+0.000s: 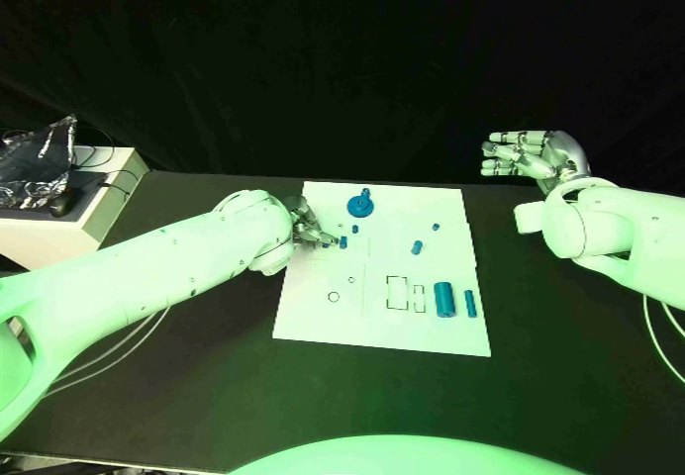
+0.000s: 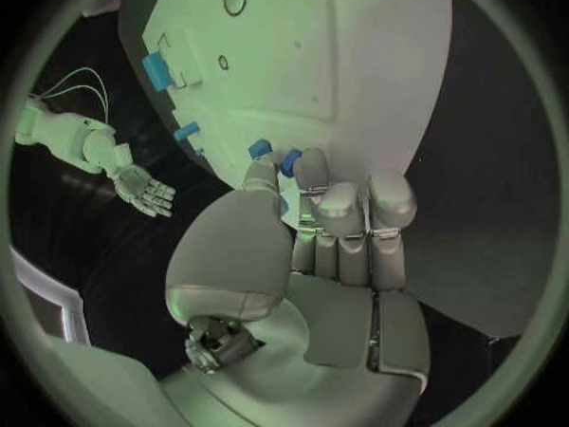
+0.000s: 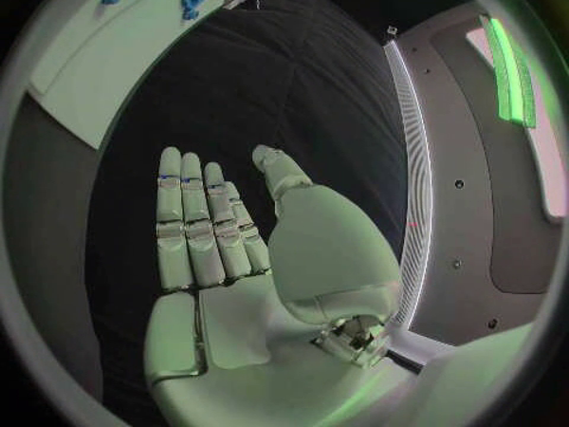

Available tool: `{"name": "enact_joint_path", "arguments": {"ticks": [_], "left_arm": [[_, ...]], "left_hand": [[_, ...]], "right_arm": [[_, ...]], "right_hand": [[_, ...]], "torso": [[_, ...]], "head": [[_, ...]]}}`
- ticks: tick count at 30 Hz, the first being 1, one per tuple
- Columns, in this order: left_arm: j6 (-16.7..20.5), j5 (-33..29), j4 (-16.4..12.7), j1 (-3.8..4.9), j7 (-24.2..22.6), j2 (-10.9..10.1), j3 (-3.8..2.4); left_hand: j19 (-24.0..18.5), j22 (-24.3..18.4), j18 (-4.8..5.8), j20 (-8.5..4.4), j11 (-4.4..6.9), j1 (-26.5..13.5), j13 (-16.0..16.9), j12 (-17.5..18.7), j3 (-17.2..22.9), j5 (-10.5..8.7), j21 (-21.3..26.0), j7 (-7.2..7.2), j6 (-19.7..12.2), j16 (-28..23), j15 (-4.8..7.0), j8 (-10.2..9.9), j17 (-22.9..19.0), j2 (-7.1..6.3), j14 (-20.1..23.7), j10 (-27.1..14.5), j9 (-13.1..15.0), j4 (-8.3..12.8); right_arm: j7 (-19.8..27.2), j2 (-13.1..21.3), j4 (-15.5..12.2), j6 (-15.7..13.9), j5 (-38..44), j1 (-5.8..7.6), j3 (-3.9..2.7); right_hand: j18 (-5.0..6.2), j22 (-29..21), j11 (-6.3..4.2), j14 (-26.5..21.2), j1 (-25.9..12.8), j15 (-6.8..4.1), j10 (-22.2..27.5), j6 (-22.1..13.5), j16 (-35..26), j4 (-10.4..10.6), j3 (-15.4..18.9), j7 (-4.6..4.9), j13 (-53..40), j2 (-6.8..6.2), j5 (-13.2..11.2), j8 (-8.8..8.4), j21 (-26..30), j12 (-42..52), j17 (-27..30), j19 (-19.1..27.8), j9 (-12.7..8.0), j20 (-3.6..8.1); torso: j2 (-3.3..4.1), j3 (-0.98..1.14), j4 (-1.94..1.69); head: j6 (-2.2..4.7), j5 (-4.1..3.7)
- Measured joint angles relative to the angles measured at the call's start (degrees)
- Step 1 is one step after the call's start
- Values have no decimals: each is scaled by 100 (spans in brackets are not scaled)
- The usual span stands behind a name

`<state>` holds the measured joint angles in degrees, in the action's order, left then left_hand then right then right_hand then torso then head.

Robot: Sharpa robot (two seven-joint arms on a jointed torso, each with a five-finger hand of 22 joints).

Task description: Assemble the parts on the task board

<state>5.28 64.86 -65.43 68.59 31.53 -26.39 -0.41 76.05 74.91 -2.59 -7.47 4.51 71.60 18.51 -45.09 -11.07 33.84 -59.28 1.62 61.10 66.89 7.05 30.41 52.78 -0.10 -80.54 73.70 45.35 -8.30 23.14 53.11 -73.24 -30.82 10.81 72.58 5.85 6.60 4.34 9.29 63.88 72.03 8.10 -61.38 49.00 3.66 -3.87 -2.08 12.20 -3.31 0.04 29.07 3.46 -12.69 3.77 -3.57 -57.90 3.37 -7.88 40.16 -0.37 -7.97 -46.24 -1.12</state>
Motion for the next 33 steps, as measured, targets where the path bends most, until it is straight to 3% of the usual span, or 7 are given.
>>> {"name": "enact_joint_path", "arguments": {"ticks": [13, 20, 22, 24, 26, 31, 33], "left_arm": [[16, 2, -194, -9, 12, -141, -8], [33, -7, -310, -10, 25, -252, -30], [46, -20, -332, -10, 28, -274, -37], [56, -31, -350, -10, 30, -287, -44], [70, -44, -367, -10, 31, -296, -55], [120, -72, -386, -11, 31, -312, -78], [146, -89, -391, -11, 26, -314, -91]], "left_hand": [[0, 0, 0, 0, 0, -40, -8, -23, -147, 0, 0, 0, 0, 13, 0, 67, 54, -40, 0, 0, 39, -85], [0, 0, 0, 0, 0, -195, -28, -68, -197, -90, 0, 1, 0, 48, 0, 133, 93, -162, 0, 0, 69, -454], [0, 0, 0, 0, 0, -285, -30, -79, -164, -174, 0, 1, 0, 56, 0, 140, 99, -208, 0, 0, 83, -603], [0, 0, 0, 0, 0, -383, -30, -80, -123, -391, 0, 1, 0, 56, 0, 140, 99, -229, 0, 0, 85, -730], [0, 0, 0, 0, 0, -402, -30, -80, -93, -542, 0, 1, 0, 56, 0, 166, 99, -250, 0, 1, 92, -761], [0, 0, 0, 0, 0, -508, -39, -80, 13, -637, 0, 1, 0, 56, 0, 166, 78, -311, 0, 0, 92, -799], [0, 0, 0, 0, 0, -575, -45, -80, 54, -815, 0, 1, 0, 56, 0, 166, 66, -353, 0, 1, 92, -803]], "right_arm": [[-1, 0, 3, 2, 0, -2, 0], [-1, 5, 3, 4, 0, -6, 0], [-1, 4, 3, 5, 0, -8, 0], [-1, 4, 3, 5, 1, -9, 0], [-1, 4, 3, 6, 1, -12, 0], [-1, 5, 4, 6, 3, -17, 0], [-2, 6, 4, 6, 3, -19, 0]], "right_hand": [[0, 0, 0, 0, 0, 0, 0, 1, 0, 17, 16, -1, 0, 0, 0, 0, 0, 0, 0, 21, 0, -21], [0, 0, 0, 0, 31, 0, 0, -17, 0, -8, 41, 17, 0, 31, 0, 0, 0, 0, 0, 21, 1, -21], [0, 0, 0, -3, 31, -1, 0, -17, 0, -13, 36, 17, 0, 31, 0, 0, 0, 0, 0, 21, 1, -21], [0, 0, 0, -42, 31, 1, 0, -17, 0, -34, 16, 17, 0, 31, 0, 0, 0, 0, 0, 21, 1, -21], [0, 0, 0, -41, 31, 1, 0, -17, 0, -34, 16, 17, 0, 31, 0, 0, 0, 0, 0, 21, 1, -21], [0, 0, 0, -41, 31, 1, 0, -17, 0, -66, 15, 17, 0, 31, 0, 0, 0, 0, -1, 21, 1, -21], [0, 0, 0, -41, 31, 1, 0, -17, 0, -83, -2, 17, 0, 31, 0, 0, 0, 0, -1, 21, -2, -21]], "torso": [[-2, -3, 0], [-3, -5, -5], [-3, -5, -6], [-3, -5, -6], [-3, -6, -5], [-3, -5, -2], [-3, -5, 0]], "head": [[2, 0], [-5, -18], [-8, -19], [-9, -19], [-10, -20], [-12, -20], [-10, -19]]}}
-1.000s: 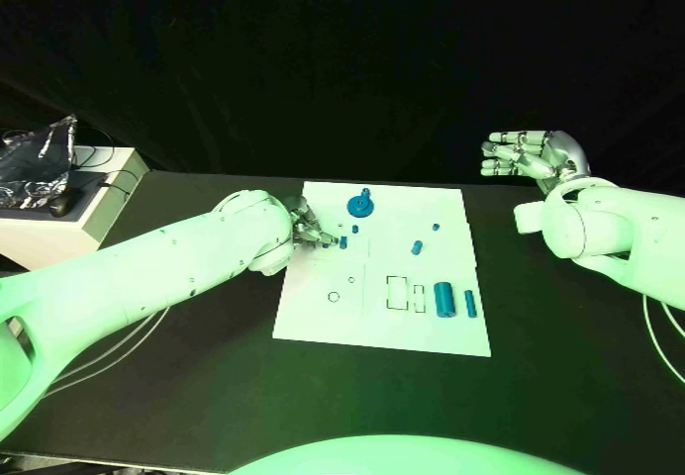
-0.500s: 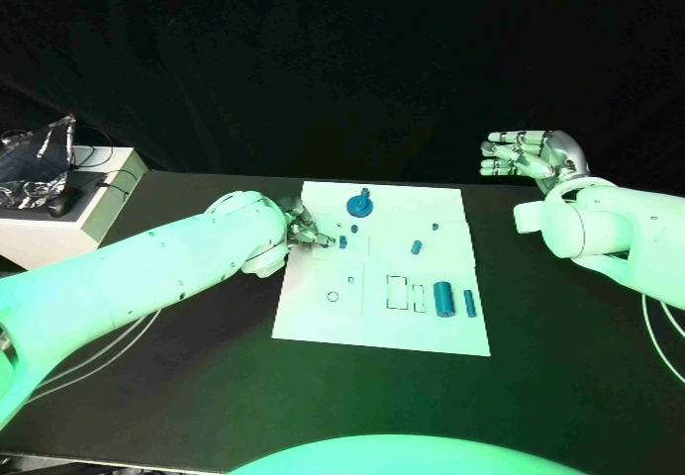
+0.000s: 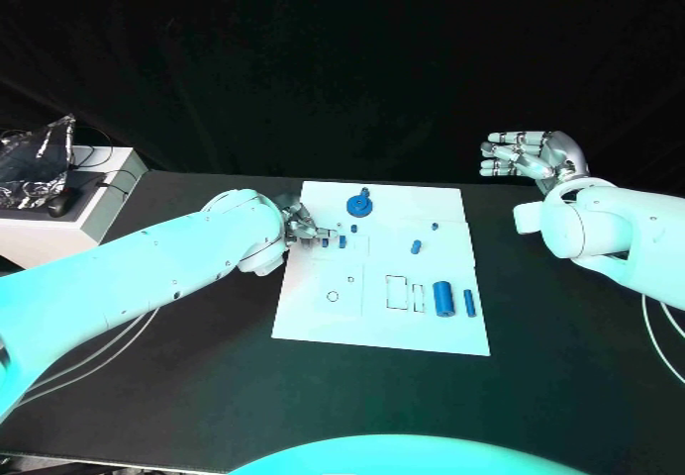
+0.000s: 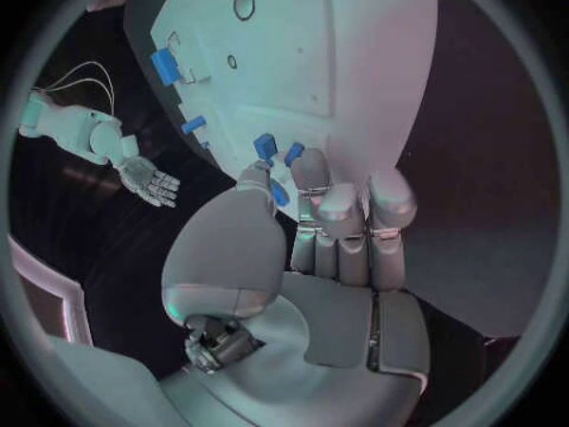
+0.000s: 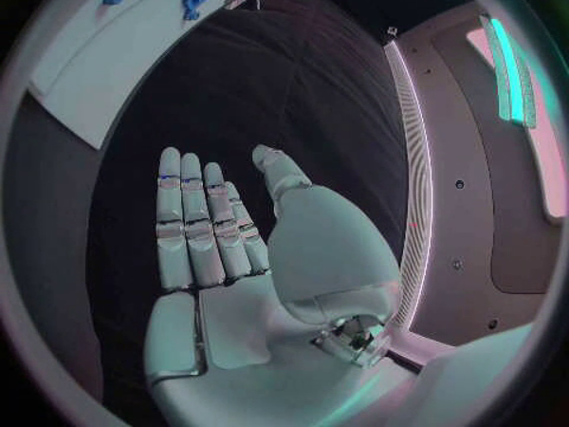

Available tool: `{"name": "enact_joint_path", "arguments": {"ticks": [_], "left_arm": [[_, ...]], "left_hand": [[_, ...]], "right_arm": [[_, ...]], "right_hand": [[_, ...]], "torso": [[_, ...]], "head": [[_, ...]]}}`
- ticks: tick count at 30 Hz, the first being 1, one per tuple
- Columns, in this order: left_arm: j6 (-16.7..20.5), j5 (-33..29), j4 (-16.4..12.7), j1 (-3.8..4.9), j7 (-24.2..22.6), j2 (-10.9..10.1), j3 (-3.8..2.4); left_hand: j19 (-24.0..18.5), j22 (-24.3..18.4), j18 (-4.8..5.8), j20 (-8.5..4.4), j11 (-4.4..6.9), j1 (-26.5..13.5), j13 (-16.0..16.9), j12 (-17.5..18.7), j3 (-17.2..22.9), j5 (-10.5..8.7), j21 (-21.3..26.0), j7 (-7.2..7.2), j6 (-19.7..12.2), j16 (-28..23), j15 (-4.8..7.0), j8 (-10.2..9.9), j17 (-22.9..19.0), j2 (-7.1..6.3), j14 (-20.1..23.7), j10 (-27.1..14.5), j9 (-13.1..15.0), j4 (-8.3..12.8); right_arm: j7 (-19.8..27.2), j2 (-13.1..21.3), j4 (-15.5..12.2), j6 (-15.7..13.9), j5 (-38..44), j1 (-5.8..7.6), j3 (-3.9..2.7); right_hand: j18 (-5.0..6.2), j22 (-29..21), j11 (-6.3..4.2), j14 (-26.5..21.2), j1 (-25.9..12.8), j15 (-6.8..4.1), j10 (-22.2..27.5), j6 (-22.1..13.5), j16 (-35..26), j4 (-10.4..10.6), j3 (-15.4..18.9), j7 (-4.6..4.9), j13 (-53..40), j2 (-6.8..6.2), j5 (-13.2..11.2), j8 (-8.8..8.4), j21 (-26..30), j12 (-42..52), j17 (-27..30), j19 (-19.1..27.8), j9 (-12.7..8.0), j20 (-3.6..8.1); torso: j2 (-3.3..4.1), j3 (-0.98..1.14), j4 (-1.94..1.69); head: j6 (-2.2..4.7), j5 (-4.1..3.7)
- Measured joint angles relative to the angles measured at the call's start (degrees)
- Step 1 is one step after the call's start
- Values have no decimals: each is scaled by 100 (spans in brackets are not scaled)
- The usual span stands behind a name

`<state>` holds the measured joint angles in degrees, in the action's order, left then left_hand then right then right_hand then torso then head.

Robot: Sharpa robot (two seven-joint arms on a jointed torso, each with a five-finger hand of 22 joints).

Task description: Assemble the parts on the task board

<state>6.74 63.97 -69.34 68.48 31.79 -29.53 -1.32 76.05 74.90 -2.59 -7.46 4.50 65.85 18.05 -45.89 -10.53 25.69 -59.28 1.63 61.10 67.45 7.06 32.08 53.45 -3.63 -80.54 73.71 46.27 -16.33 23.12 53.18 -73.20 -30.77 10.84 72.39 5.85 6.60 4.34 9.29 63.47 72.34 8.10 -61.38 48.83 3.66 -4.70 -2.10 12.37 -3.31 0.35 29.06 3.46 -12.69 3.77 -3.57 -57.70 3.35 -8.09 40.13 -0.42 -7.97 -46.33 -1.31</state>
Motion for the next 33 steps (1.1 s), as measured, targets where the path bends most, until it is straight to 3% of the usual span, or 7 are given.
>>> {"name": "enact_joint_path", "arguments": {"ticks": [9, 11, 16, 20, 23, 27, 33], "left_arm": [[200, -149, -68, -6, -122, -76, -152], [298, -231, -86, -5, -222, -113, -203], [557, -585, -90, -2, -864, -172, -273], [676, -758, -57, -3, -1532, -132, -287], [738, -758, 28, -2, -2030, -37, -276], [807, -560, 203, 1, -2512, 135, -160], [904, -67, 556, 0, -2915, 469, -6]], "left_hand": [[-269, 0, -9, 131, -152, -174, -31, 31, 226, -482, 520, -164, -268, -374, -129, -150, -471, -108, 197, -259, -111, -11], [-547, -4, -170, 251, -260, -106, -52, 94, 226, -482, 1051, -322, -447, -616, -228, -327, -777, -40, 409, -510, -265, -11], [-1671, -818, -264, 751, -858, 947, -673, 1041, 345, -482, 2918, -905, -1269, -1705, -761, -1269, -1653, 414, 1624, -1700, -1495, 440], [-1717, -1518, -266, 942, -957, 1709, -1287, 1659, 647, -482, 3708, -1016, -1152, -2365, -889, -1728, -2398, 515, 1861, -1806, -2672, 1129], [-1797, -1587, -266, 948, -1012, 1943, -1431, 2033, 842, -482, 3859, -950, -877, -2383, -928, -1947, -2657, 479, 2062, -1725, -3378, 1560], [-1871, -1625, -265, 973, -1024, 1654, -1437, 2218, 575, -482, 3987, -809, -698, -2341, -943, -2115, -2809, 140, 2131, -1676, -3745, 1563], [-1571, -1816, -266, 960, -1072, 1750, -1445, 2825, 461, -482, 4165, -812, -401, -2092, -946, -2514, -3095, 205, 2030, -1567, -4229, 1696]], "right_arm": [[-1, -1, -2, 1, 2, -7, 0], [-1, 3, -5, 1, 2, -7, 0], [-1, 12, -8, 1, 3, -8, 0], [1, 6, -9, 1, 4, -8, 0], [3, -8, -8, 1, 5, -8, 0], [5, -26, -4, 1, 7, -8, 0], [6, -67, 5, 3, 7, -8, -2]], "right_hand": [[0, 0, 9, 0, 0, 0, 9, -18, 0, -5, -5, 17, 0, 0, 0, 0, 0, 0, 0, 0, -2, 0], [0, 0, 20, 0, 0, 0, 20, -30, 0, -19, -10, 6, 0, 0, 0, 0, 0, 0, 0, 0, -2, 0], [0, 0, 20, 0, 0, 0, 20, -40, 0, -53, -22, -1, 0, 0, 0, 0, 0, 0, 0, 0, -2, 0], [0, 0, 20, 1, 0, 0, 20, -40, 0, -100, -69, -1, 0, 0, 0, 0, -28, 0, 0, 0, -2, 0], [0, 0, 20, 1, 0, 0, 20, -35, 0, -108, -77, -6, 0, 0, 0, 0, -39, 0, 0, 0, -2, 0], [0, 0, 20, 1, 0, 0, 20, -21, 0, -141, -110, -21, 0, 0, 0, 0, -39, 0, 0, 0, -2, 0], [0, 0, 20, 1, 0, 0, 20, -21, 0, -172, -141, -21, 0, 0, 0, 0, -39, 0, 0, 0, -2, 0]], "torso": [[0, 5, -1], [0, 6, -3], [-1, 8, -7], [-3, 5, -9], [-3, 2, -8], [-3, 3, -8], [11, 2, 1]], "head": [[12, 9], [16, 4], [25, -14], [45, -25], [66, -36], [101, -57], [166, -69]]}}
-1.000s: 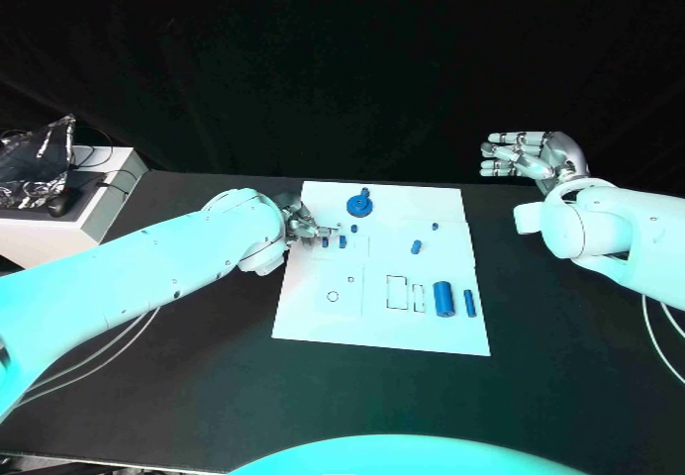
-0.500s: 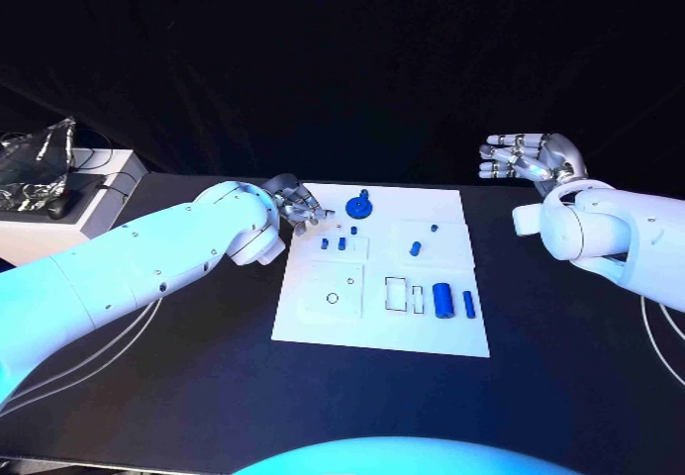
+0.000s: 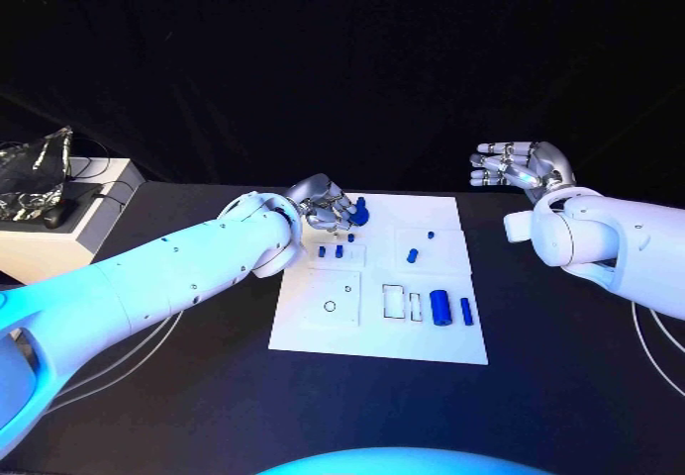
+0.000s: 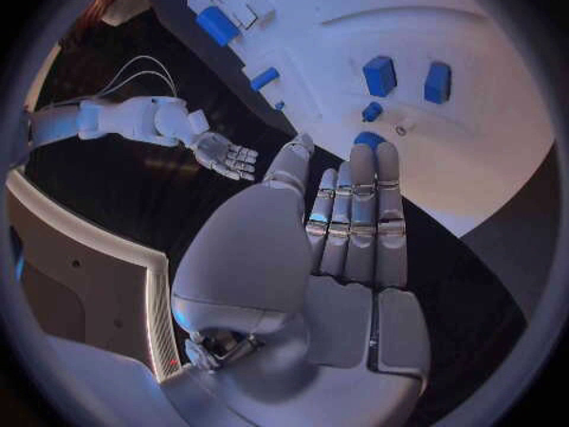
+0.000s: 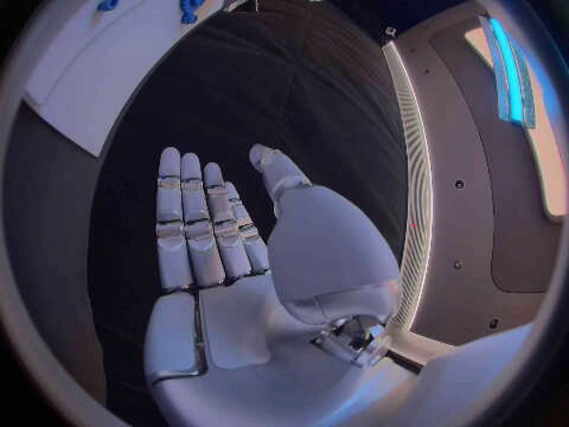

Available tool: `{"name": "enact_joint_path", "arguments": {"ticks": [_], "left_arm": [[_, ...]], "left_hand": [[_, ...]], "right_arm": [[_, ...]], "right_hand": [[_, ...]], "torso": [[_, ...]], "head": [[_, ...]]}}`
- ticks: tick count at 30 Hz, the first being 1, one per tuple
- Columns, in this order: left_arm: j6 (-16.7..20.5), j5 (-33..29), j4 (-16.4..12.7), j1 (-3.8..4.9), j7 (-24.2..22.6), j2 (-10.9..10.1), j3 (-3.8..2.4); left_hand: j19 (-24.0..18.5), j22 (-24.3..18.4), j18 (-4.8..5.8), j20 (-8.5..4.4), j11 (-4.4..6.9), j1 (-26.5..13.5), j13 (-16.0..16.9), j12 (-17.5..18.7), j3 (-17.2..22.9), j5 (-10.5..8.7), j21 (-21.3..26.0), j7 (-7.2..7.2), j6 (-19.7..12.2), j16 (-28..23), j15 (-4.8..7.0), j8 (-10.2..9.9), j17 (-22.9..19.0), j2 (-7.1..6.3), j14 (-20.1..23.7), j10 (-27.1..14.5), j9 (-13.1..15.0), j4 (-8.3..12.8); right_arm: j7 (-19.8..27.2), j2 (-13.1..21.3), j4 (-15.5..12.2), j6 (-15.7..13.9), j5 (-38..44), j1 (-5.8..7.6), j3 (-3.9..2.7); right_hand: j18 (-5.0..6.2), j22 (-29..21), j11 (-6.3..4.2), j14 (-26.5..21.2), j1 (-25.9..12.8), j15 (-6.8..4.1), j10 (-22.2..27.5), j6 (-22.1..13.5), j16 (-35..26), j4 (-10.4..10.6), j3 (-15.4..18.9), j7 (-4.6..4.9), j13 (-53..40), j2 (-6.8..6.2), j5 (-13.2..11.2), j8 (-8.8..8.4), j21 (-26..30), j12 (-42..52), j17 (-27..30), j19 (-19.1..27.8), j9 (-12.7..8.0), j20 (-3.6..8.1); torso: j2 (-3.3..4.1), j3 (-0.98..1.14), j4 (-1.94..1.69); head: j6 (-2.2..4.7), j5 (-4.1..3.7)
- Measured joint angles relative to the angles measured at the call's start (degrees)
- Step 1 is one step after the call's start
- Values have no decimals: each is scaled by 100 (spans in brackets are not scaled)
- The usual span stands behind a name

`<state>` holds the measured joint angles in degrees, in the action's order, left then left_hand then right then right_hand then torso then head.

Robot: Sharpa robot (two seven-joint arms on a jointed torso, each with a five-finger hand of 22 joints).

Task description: Assemble the parts on the task board

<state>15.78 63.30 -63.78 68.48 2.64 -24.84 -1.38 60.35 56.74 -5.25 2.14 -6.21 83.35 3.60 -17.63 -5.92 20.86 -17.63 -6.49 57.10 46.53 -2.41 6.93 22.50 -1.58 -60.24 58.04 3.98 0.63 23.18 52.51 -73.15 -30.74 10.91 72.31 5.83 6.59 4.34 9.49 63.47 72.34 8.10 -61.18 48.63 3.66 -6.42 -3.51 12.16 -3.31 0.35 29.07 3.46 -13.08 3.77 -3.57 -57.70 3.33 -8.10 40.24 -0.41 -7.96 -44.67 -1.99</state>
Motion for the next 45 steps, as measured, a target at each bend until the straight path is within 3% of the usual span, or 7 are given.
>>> {"name": "enact_joint_path", "arguments": {"ticks": [5, 9, 18, 19, 25, 35, 45], "left_arm": [[67, 474, 358, -1, -205, 264, 68], [78, 795, 549, 1, -268, 373, 88], [-7, 1468, 746, 25, -245, 498, 175], [-38, 1538, 754, 26, -232, 509, 185], [-197, 1753, 761, 32, -187, 522, 208], [-395, 1888, 765, 32, -103, 523, 214], [-488, 1902, 835, 33, -44, 562, 214]], "left_hand": [[2, 562, 0, -36, 9, 120, 0, 473, 385, 0, -421, 35, 182, 541, 9, -270, 117, 17, -9, 159, -12, 237], [-179, 1067, 0, -30, 5, 33, 0, 667, 664, 0, -714, 52, 200, 1036, 35, -309, 162, -69, 132, 201, -15, 338], [-242, 1489, 1, 11, -11, -103, 1, 626, 565, -35, -860, 53, 200, 1812, -7, -309, 39, -205, 274, 112, -15, 183], [-242, 1537, -69, 11, -11, -103, 1, 600, 529, -35, -883, 53, 200, 1905, -27, -309, -12, -205, 294, 112, -15, 148], [-219, 1718, -67, 34, -6, -179, 1, 560, 412, -56, -928, 25, 293, 2278, -15, -309, -144, -280, 282, 212, -15, -5], [-145, 1822, -139, 62, 12, -132, 1, 795, 462, -76, -956, -8, 425, 2511, -15, -309, -349, -233, 282, 398, -14, -121], [-156, 1821, -138, 52, 47, 23, 2, 1107, 1155, -75, -1192, -47, 488, 2620, 7, -309, -417, -132, 260, 670, -19, 60]], "right_arm": [[0, -46, 11, 2, 1, 0, 0], [1, -65, 15, 3, 1, 0, 0], [1, -81, 14, 3, 9, 4, 0], [1, -81, 13, 3, 11, 4, 0], [2, -78, 8, 3, 26, 8, -1], [3, -81, 6, 3, 55, 11, -2], [3, -85, 1, 5, 69, 16, -3]], "right_hand": [[0, 0, 0, 0, 0, 0, 0, 0, 0, 0, 0, 0, 0, 0, 0, 0, 0, 0, 0, 0, 0, 0], [0, 0, 0, 0, 0, 0, 0, 0, 0, 0, 0, 0, 0, 0, 0, 0, 0, 0, 0, 0, 0, 0], [-1, 0, 0, 0, 0, 0, 0, 0, 0, -23, -24, 0, 0, 0, 0, 0, 0, 0, 0, 21, 0, 21], [-1, 0, 0, 0, 0, 0, 0, 0, 0, -23, -24, 0, 0, 0, 0, 0, 0, 0, 0, 21, 0, 21], [-1, 0, 0, 0, 0, 0, 0, 0, 0, -23, -24, 0, 0, 0, 0, 0, 0, 0, 0, 21, 0, 21], [-1, 0, 0, 0, 0, 0, 0, 0, 0, -23, -23, 0, 0, 0, 0, 0, 0, 0, 0, 21, 1, 21], [-1, 0, 0, 0, 0, 0, 0, 0, 0, -23, -23, 0, 0, 0, 0, 0, 0, 0, 0, 41, 1, 0]], "torso": [[34, -1, 18], [62, 4, 34], [103, 21, 49], [104, 21, 48], [110, 10, 46], [108, 14, 46], [108, 18, 51]], "head": [[47, -3], [71, 3], [88, 0], [88, -4], [65, -15], [33, 1], [12, 7]]}}
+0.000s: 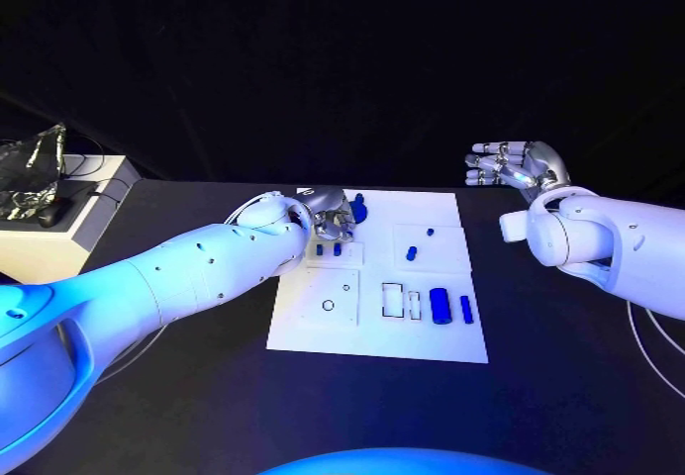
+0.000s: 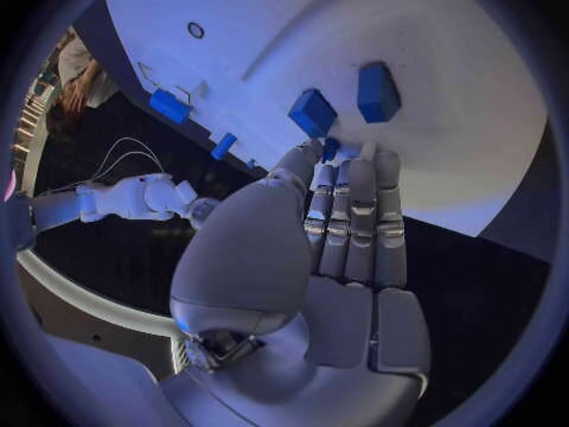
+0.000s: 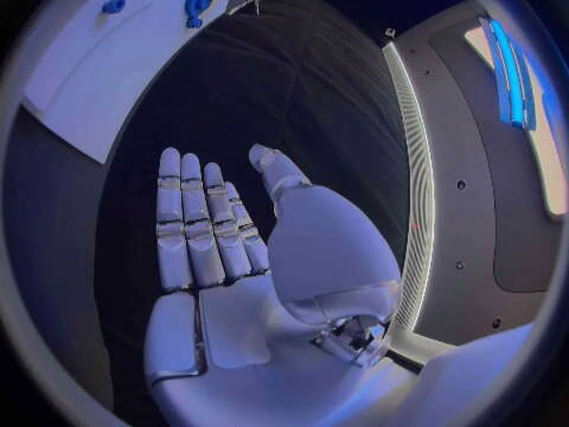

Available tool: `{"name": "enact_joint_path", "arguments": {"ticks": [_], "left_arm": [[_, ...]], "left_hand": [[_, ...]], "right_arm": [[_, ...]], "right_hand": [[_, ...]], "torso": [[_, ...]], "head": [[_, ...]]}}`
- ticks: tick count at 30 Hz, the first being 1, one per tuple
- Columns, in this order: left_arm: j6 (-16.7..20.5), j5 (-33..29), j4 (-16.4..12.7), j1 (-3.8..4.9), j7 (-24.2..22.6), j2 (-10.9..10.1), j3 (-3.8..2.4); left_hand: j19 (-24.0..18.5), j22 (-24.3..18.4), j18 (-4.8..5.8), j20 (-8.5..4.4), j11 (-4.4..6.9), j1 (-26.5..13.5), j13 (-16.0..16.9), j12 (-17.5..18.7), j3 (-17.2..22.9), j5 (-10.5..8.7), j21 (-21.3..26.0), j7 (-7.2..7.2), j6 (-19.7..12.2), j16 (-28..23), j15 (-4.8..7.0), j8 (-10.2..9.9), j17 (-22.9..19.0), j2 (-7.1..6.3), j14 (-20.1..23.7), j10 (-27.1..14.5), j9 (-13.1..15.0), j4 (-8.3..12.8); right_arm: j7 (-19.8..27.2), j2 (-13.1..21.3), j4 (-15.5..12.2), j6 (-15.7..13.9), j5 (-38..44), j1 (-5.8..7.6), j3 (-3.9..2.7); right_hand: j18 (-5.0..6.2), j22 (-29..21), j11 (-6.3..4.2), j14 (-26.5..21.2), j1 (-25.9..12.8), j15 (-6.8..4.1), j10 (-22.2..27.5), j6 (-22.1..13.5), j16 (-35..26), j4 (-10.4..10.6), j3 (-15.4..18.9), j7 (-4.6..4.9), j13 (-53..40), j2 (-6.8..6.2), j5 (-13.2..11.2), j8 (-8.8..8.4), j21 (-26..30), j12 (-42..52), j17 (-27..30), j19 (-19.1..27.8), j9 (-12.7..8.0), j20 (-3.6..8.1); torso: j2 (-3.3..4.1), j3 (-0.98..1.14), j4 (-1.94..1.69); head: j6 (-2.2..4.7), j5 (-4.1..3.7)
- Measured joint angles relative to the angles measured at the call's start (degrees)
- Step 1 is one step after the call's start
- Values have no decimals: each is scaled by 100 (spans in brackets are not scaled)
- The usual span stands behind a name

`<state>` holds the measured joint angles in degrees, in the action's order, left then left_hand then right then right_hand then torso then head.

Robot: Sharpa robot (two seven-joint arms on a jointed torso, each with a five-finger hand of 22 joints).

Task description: Assemble the parts on the task board

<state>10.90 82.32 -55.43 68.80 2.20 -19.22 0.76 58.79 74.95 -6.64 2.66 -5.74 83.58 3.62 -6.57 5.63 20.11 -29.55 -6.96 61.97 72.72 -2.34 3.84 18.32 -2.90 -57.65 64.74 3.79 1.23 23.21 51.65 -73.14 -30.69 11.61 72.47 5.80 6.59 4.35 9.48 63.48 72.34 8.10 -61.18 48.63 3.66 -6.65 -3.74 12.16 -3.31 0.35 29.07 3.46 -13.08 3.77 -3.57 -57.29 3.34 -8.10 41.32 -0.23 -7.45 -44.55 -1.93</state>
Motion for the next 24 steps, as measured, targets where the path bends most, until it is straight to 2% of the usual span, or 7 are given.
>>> {"name": "enact_joint_path", "arguments": {"ticks": [2, 5, 9, 19, 23, 24], "left_arm": [[-33, 0, 18, -1, 15, 11, 1], [-76, 0, 38, -4, 36, 21, 2], [-104, -1, 40, 2, 58, 27, -3], [-122, -32, 37, 2, 83, 35, -3], [-132, -54, 36, 1, 83, 36, -2], [-132, -61, 36, 0, 80, 35, -1]], "left_hand": [[-22, 0, 1, -22, 0, 0, 0, 61, 156, 0, -57, 0, 0, 0, 12, 0, -3, 0, 12, 0, -5, 40], [-43, 0, -5, -43, -4, -72, -1, 148, 424, 1, -179, -1, -1, 23, 21, 0, -18, -72, 22, 76, -6, 91], [-84, 0, -89, -40, 2, -113, -2, 168, 604, 1, -283, -1, -1, 29, 22, 0, -28, -113, 22, 122, -6, 149], [-127, -1, -90, -41, 1, -191, -9, 193, 697, 1, -401, -25, 22, 72, 21, 0, -36, -129, 21, 163, -6, 194], [-126, -1, -90, -41, 48, -191, -9, 193, 737, 2, -423, -19, 187, 72, 54, 0, -39, -129, -11, 288, -4, 234], [-126, -1, -90, -41, 93, -188, -8, 193, 744, 2, -446, 0, 251, 72, 76, -1, -39, -92, -33, 340, -4, 241]], "right_arm": [[0, 0, -2, 0, 2, 0, 0], [0, 1, -4, 1, 4, 1, 0], [0, 6, -10, 2, 7, 3, 0], [0, 10, -20, 3, 11, 6, -1], [1, 11, -22, 4, 12, 7, -1], [1, 11, -23, 4, 13, 7, -1]], "right_hand": [[0, 0, 0, 0, 0, 0, 0, 0, 0, 0, 0, 0, 0, 0, 0, 0, 0, 0, 0, 0, 0, 0], [0, 0, 0, 0, 0, 0, 0, 0, 0, 0, 0, 0, 0, 0, 0, 0, 0, 0, 0, 0, 0, 0], [0, 0, 0, 0, 0, 0, 0, 0, 0, 0, 0, 0, 0, 0, 0, 0, 0, 0, 0, 0, 0, 0], [0, 0, 0, 0, 0, 0, 0, 0, 0, 0, 0, 0, 0, 0, 0, 0, 0, 0, 0, 0, 0, 0], [0, 0, 0, 0, 0, 0, 0, 0, 0, 0, 0, 0, 0, 0, 0, 0, 0, 0, 0, 0, 0, 0], [0, 0, 0, 0, 0, 0, 0, 0, 0, 0, 0, 0, 0, 0, 0, 0, 0, 0, 0, 0, 1, 0]], "torso": [[0, 0, 2], [0, 0, 2], [-1, 3, 2], [-4, 5, -2], [-7, 5, -5], [-7, 5, -5]], "head": [[-1, -4], [-4, -7], [-9, -20], [-13, -30], [-18, -26], [-17, -26]]}}
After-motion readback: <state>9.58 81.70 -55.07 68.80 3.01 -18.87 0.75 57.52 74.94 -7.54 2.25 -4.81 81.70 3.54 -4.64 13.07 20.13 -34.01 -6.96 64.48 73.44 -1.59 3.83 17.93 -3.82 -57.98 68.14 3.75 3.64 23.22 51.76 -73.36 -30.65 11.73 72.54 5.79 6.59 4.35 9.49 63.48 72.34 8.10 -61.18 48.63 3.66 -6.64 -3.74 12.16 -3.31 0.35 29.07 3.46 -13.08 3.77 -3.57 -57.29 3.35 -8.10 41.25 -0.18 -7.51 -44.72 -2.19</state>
